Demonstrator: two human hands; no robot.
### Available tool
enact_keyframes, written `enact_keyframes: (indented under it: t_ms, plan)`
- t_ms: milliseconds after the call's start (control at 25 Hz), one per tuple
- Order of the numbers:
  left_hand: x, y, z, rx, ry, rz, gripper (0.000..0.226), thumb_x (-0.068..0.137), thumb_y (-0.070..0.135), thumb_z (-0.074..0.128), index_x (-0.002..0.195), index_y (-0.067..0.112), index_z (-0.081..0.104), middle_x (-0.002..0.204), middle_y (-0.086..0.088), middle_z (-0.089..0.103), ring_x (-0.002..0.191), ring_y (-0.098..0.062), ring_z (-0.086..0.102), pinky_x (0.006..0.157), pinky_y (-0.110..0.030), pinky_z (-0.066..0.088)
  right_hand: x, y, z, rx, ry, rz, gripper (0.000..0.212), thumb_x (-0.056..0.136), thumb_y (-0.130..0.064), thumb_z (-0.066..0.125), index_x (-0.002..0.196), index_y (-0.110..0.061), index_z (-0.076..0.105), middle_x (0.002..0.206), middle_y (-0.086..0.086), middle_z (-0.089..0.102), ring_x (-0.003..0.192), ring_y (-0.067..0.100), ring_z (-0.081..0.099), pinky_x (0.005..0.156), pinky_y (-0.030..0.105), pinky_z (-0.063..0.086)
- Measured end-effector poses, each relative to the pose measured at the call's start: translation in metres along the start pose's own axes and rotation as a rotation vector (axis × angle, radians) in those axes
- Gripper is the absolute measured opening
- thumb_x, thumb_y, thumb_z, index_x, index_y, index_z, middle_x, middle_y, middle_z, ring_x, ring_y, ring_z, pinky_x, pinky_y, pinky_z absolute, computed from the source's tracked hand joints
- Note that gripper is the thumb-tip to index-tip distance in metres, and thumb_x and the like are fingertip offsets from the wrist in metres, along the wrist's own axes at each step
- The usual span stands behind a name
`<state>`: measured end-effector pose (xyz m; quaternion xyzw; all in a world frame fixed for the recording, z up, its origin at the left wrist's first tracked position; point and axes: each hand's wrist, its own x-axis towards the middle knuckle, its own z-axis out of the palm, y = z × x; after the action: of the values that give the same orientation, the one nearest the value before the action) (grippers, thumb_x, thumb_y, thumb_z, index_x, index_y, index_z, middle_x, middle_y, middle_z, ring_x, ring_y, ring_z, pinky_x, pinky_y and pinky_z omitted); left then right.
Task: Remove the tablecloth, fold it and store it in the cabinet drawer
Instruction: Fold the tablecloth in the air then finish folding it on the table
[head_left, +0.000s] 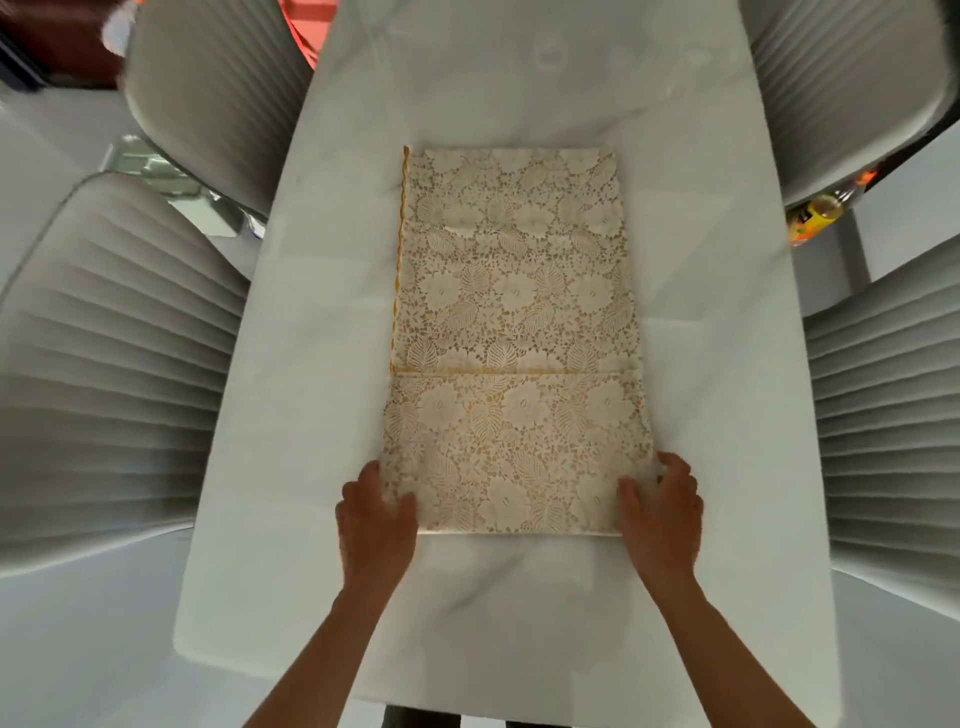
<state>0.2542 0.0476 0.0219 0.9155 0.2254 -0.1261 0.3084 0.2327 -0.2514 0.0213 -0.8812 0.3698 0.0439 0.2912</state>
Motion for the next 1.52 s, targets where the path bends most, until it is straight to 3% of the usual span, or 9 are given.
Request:
enact_keyframes:
  t_ms: [120,400,520,720,800,920,1040,1240,1520]
  plan:
    - [0.009,0.015,-0.014,-0.085,-0.113,-0.203,0.029,0.082,0.028,0.063,0.102,0.007,0.067,0.102,-0.013,0.068,0.099,-0.037,0.063,0.087,-0.047,0.053,0.012,-0.009,-0.019,-0.133,-0.136,0.145,0.032,0.088,-0.029,0.053,0.108,-0.004,0.059,0.108,0.020,0.065,0.100,0.039,0.056,0.082,0.043,0.047]
    - [-0.031,0.008,-0.067,-0.501,-0.313,-0.189,0.040,0.085,0.008,0.062,0.112,0.037,0.062,0.070,-0.005,0.065,0.059,-0.017,0.055,0.047,-0.025,0.044,-0.018,0.019,-0.077,0.382,-0.355,0.053,0.037,0.086,-0.007,0.055,0.106,-0.038,0.056,0.076,0.016,0.068,0.067,0.027,0.062,0.058,0.033,0.048]
    - [-0.042,0.001,-0.102,-0.719,-0.407,-0.343,0.032,0.082,0.000,0.064,0.098,0.025,0.078,0.063,-0.004,0.065,0.046,-0.015,0.049,0.042,-0.022,0.038,-0.022,0.030,-0.113,0.650,-0.582,0.198,0.028,0.079,-0.003,0.061,0.096,-0.018,0.077,0.089,0.016,0.073,0.079,0.022,0.067,0.056,0.031,0.053]
    - [0.007,0.040,-0.134,-0.969,-0.534,-0.515,0.031,0.085,0.012,0.053,0.068,0.001,0.076,0.058,-0.013,0.062,0.037,-0.015,0.052,0.033,-0.016,0.039,0.023,-0.015,-0.137,0.846,-0.824,0.345,0.039,0.072,-0.022,0.051,0.097,-0.003,0.075,0.104,0.017,0.075,0.089,0.037,0.073,0.060,0.034,0.060]
    - [0.048,0.058,-0.134,-0.955,-0.557,-0.509,0.039,0.088,0.030,0.050,0.071,0.002,0.070,0.056,-0.008,0.057,0.037,-0.013,0.044,0.032,-0.016,0.033,0.057,-0.046,-0.129,0.795,-0.791,0.338,0.034,0.068,-0.020,0.053,0.096,-0.008,0.068,0.095,0.008,0.076,0.067,0.029,0.070,0.054,0.030,0.053]
    - [0.091,0.058,-0.103,-0.403,-0.573,-0.380,0.054,0.084,0.059,0.061,0.094,0.007,0.059,0.077,-0.004,0.053,0.063,-0.016,0.047,0.055,-0.027,0.040,0.093,-0.067,-0.088,0.362,-0.691,0.252,0.023,0.077,-0.023,0.069,0.099,-0.017,0.065,0.085,0.001,0.062,0.064,0.017,0.051,0.058,0.029,0.040]
    - [0.096,0.042,-0.056,-0.212,-0.397,-0.331,0.039,0.075,0.035,0.081,0.096,0.009,0.063,0.109,-0.015,0.065,0.099,-0.027,0.059,0.083,-0.036,0.044,0.096,-0.061,-0.040,0.192,-0.591,0.170,0.015,0.079,-0.025,0.074,0.091,-0.020,0.066,0.092,0.003,0.068,0.079,0.020,0.061,0.066,0.030,0.047]
    - [0.062,0.022,-0.029,-0.377,-0.034,-0.194,0.022,0.079,0.030,0.076,0.092,0.014,0.073,0.088,0.002,0.073,0.088,-0.017,0.068,0.069,-0.022,0.047,0.092,-0.036,-0.034,0.253,-0.483,0.198,0.011,0.077,-0.015,0.071,0.072,-0.011,0.062,0.083,0.011,0.069,0.080,0.028,0.065,0.075,0.040,0.052]
    - [0.026,0.015,-0.020,-0.010,0.148,0.001,0.019,0.087,0.026,0.068,0.101,0.016,0.059,0.096,-0.002,0.057,0.084,-0.022,0.054,0.069,-0.037,0.046,0.064,-0.038,-0.024,-0.037,-0.226,0.028,0.036,0.085,-0.035,0.068,0.107,-0.012,0.051,0.094,0.004,0.061,0.085,0.027,0.058,0.075,0.035,0.045]
